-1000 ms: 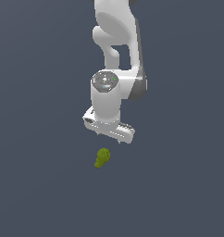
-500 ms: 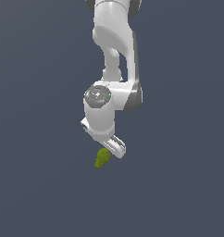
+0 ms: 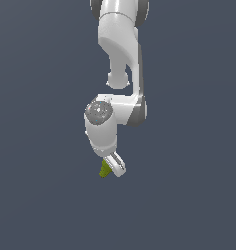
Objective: Pick up the object and move it to a goal position.
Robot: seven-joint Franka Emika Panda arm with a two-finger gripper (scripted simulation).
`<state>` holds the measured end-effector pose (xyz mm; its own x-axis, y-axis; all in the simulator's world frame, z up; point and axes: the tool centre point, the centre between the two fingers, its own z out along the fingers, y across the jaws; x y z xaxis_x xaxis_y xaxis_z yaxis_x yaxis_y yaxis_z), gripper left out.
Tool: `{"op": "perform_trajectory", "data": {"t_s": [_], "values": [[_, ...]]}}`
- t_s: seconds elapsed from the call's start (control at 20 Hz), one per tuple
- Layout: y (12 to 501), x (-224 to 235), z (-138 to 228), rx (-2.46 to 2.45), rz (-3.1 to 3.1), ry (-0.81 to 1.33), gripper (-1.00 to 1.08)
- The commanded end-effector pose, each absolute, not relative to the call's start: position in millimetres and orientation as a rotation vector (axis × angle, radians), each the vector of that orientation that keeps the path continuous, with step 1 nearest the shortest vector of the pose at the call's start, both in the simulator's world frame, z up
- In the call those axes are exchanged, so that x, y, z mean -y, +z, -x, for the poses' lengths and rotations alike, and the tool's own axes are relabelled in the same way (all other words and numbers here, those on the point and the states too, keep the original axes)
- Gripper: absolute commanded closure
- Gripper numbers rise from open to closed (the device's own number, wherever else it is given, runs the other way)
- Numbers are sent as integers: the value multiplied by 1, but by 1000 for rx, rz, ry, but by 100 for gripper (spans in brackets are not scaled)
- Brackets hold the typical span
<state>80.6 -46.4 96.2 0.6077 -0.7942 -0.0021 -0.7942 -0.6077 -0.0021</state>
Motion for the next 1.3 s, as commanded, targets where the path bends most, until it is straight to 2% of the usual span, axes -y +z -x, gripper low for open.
{"op": "perform_trajectory", "data": {"t_s": [0.0, 0.5, 0.95, 1.25], "values": [[94, 48, -83, -1435, 2793, 0, -92], [87, 50, -85, -1467, 2778, 1, -92], [45, 50, -83, -1474, 2774, 0, -92], [41, 50, -85, -1474, 2774, 0, -92]]}}
